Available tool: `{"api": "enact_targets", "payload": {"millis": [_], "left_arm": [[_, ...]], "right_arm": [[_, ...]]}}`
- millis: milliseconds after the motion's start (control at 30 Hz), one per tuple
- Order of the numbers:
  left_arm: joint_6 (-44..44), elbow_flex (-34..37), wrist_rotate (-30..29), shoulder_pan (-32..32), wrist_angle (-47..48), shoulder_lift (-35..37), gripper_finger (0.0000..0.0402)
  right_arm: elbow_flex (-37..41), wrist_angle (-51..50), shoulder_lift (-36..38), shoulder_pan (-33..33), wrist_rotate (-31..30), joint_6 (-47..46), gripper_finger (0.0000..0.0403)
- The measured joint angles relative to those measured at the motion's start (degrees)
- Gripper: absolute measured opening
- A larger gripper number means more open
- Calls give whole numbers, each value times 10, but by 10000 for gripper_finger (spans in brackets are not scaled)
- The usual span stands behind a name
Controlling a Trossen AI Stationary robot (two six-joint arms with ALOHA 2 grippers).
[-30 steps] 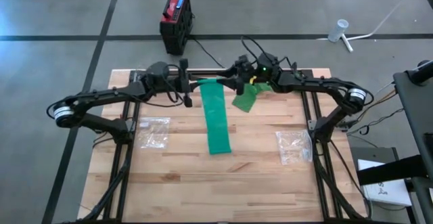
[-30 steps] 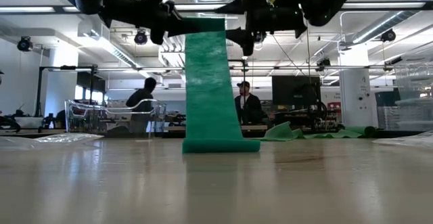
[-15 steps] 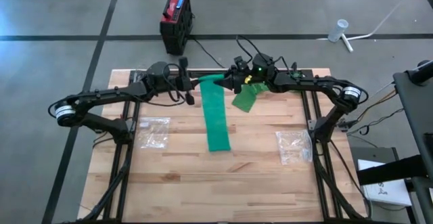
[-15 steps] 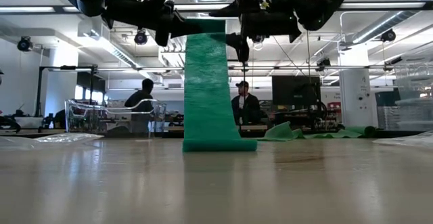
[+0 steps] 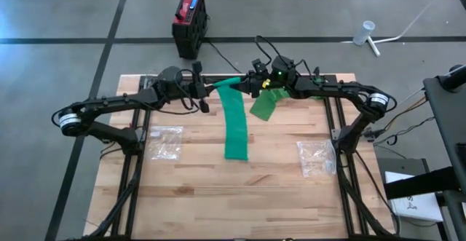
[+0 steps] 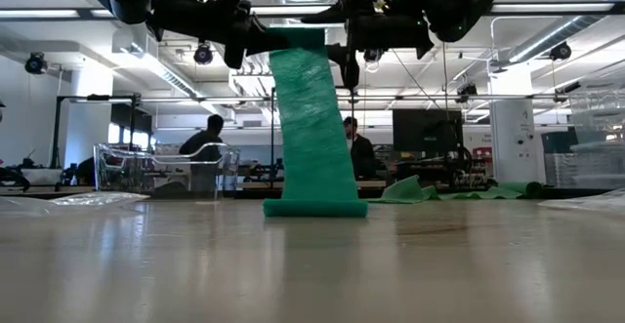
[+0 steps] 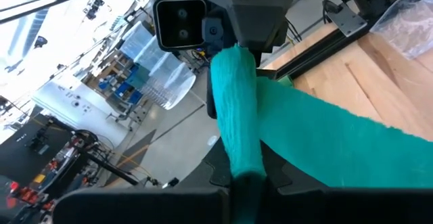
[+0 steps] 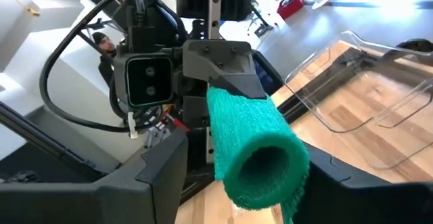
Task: Roll bandage
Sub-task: Roll the blue bandage
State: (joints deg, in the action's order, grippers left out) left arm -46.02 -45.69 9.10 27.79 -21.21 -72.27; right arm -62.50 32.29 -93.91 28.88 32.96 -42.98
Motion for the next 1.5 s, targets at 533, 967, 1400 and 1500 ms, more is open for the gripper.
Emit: {"api": "enact_targets", "payload": {"millis": [533,967,1400,1500], "left_arm": [[-30,1,0,0,-4,0,9],[-27,3,3,0,14,3,45],[176,4,-36,9,92,70,263],[220,4,1,21,83,75,301]], "right_arm": [[0,-3,0,0,-14,-52,202],[0,-6,0,0,-25,-4,14],[0,-3,0,3,-57,153,13],[0,-3,0,3,-56,189,8]]}}
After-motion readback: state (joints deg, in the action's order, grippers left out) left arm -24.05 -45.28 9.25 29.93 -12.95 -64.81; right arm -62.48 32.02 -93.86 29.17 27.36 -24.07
